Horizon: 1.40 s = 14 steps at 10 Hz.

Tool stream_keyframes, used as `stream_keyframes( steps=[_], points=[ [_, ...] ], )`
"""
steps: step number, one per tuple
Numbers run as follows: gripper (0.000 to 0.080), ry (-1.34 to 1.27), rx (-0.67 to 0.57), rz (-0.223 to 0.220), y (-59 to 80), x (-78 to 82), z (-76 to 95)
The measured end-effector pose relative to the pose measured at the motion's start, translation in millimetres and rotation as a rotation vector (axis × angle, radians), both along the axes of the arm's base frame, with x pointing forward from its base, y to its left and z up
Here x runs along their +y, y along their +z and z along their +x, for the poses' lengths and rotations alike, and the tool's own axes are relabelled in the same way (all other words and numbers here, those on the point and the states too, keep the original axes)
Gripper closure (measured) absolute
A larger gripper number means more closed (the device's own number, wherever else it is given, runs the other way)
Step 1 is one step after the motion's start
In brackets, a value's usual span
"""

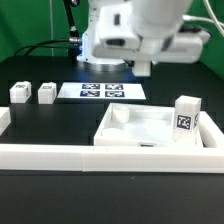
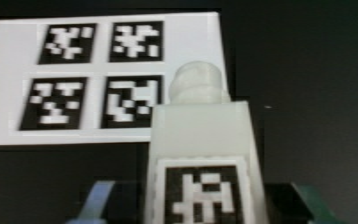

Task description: Assemble square table

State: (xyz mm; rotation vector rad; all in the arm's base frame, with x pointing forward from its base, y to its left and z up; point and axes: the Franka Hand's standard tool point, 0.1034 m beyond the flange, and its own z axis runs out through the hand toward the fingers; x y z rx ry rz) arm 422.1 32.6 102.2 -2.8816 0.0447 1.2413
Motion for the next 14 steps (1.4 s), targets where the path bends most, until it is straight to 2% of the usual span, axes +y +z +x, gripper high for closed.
stream_keyframes(
  steps=[1,3,4,5,6,7,8,9,13,14],
  points=[
    [0.0512,-0.005,-0.011,-0.005,3.6,-5.1,2.2],
    [0.0512,-0.001,-0.048,-0.005,-0.1,-3.6,6.0],
    [0.0511,0.002,-0.154,-0.001,-2.1,-2.7,13.5],
    [0.0511,0.008,-0.207,0.009,1.5,-4.8,15.3],
    [0.0511,0.028,-0.334,0.020,18.5,-19.8,48.4],
    [0.0511,0.035,-0.517,0.025,40.0,-37.1,85.3],
    [0.0511,0.036,-0.578,0.028,54.8,-52.1,97.4],
    [0.0511,0.024,-0.638,0.017,62.2,-60.8,106.8],
    [0.0511,0.035,-0.882,-0.008,54.8,-62.2,111.0],
    [0.0511,0.039,-0.955,-0.017,54.2,-63.3,117.5]
  ],
)
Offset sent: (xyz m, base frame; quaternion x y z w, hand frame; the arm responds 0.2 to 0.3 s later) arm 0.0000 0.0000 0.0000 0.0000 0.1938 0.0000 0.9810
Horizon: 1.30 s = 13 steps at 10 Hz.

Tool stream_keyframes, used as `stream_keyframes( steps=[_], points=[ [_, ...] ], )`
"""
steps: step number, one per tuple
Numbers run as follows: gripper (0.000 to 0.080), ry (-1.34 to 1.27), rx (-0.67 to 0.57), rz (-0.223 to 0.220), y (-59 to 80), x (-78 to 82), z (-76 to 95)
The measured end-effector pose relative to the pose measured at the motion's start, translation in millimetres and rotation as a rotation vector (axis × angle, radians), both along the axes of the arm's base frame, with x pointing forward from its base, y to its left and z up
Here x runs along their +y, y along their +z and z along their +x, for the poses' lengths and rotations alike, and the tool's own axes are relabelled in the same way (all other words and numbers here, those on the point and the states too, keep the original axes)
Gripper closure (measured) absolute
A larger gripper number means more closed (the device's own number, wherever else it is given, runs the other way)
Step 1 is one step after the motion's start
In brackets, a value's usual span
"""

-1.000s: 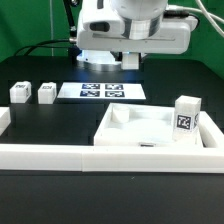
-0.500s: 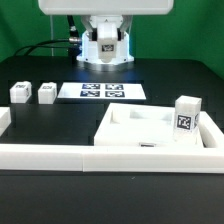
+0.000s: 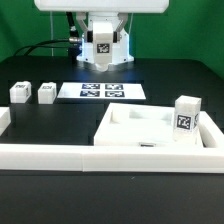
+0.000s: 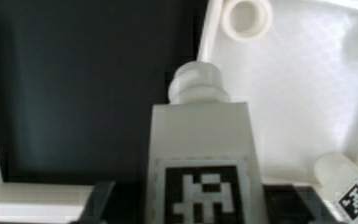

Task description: Assemble square table

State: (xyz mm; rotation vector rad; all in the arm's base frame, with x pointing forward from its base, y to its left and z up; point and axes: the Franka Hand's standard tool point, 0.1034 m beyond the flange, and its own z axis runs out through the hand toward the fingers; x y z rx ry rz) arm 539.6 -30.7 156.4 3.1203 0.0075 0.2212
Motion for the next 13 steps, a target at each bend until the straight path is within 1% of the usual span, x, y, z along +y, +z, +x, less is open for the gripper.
stream_keyframes(
  steps=[1,2,3,4,5,6,12,13],
  points=[
    [0.0511,0.001,-0.058,0.018,-1.3,4.5,14.1],
    [0.0511,0.001,-0.133,0.033,4.9,7.1,35.7],
    [0.0511,0.008,-0.210,0.031,9.6,7.9,53.3],
    [0.0511,0.004,-0.280,0.011,12.4,6.5,64.0],
    [0.0511,0.017,-0.359,-0.044,13.5,-3.4,61.0],
    [0.0511,0.013,-0.404,-0.078,12.1,-10.1,56.4],
    [0.0511,0.013,-0.396,-0.076,9.5,-10.1,55.2],
    [0.0511,0.047,-0.337,-0.047,5.7,-8.8,52.2]
  ],
)
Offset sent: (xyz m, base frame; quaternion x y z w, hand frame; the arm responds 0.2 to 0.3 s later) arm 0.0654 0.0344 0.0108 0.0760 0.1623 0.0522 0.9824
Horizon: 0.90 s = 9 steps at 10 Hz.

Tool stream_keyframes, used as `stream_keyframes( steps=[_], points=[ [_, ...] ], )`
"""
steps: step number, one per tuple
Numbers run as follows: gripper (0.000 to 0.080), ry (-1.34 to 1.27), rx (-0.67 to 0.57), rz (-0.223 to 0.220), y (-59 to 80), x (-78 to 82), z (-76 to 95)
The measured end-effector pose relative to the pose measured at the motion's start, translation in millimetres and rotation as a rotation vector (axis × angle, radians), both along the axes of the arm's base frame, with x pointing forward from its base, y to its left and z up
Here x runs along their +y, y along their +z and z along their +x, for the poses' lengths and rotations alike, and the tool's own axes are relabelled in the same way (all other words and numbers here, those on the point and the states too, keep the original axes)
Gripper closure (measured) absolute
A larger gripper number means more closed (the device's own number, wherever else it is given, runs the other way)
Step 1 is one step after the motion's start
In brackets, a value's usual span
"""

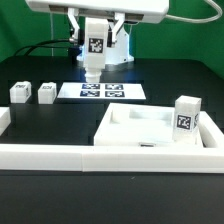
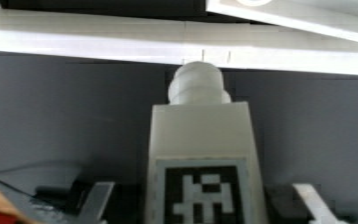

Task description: Assemble square table

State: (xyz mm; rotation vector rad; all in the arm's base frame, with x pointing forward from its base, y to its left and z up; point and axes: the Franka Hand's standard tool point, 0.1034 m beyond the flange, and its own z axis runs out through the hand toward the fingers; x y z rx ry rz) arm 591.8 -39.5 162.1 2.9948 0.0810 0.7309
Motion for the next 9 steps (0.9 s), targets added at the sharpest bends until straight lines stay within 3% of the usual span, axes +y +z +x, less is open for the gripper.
stream_keyframes(
  steps=[3,4,5,7,9],
  points=[
    [0.0511,0.096,0.039,0.041,2.7,3.1,9.1],
    [0.0511,0.097,0.036,0.047,-6.1,7.0,9.6],
    [0.0511,0.088,0.003,0.025,-19.7,8.4,13.9],
    [0.0511,0.077,0.013,0.012,-46.0,2.9,15.2],
    [0.0511,0.070,0.018,0.010,-52.8,2.2,11.6]
  ],
)
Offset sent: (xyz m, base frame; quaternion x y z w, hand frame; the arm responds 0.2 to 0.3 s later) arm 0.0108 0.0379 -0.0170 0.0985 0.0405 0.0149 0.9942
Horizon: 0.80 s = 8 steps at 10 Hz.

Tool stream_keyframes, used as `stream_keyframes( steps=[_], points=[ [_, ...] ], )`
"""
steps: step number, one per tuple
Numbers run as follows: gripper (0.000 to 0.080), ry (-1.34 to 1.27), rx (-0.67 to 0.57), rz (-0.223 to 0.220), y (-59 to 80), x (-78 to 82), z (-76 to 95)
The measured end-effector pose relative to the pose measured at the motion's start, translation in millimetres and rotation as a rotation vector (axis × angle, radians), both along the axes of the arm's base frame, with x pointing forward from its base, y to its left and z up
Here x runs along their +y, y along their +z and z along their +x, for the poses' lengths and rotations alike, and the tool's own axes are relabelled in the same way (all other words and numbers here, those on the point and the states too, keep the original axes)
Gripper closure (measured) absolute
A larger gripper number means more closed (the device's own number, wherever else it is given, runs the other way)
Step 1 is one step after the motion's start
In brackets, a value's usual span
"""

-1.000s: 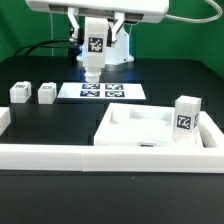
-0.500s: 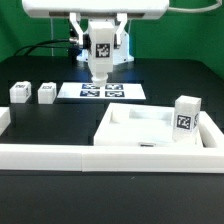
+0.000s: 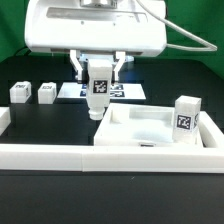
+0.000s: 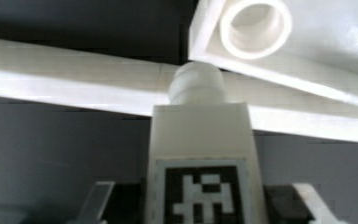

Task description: Assemble square table

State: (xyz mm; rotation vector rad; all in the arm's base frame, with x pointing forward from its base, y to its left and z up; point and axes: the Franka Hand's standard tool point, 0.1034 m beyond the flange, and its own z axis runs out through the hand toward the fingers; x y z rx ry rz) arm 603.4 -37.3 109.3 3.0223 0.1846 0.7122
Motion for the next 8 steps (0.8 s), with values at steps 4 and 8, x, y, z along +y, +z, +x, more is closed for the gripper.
stream_keyframes(
  steps=[4,8],
  points=[
    [0.0511,-0.002,0.004,0.002,-0.9,0.1,-0.9],
    [0.0511,-0.008,-0.077,0.025,6.9,-6.8,-6.7]
  ],
)
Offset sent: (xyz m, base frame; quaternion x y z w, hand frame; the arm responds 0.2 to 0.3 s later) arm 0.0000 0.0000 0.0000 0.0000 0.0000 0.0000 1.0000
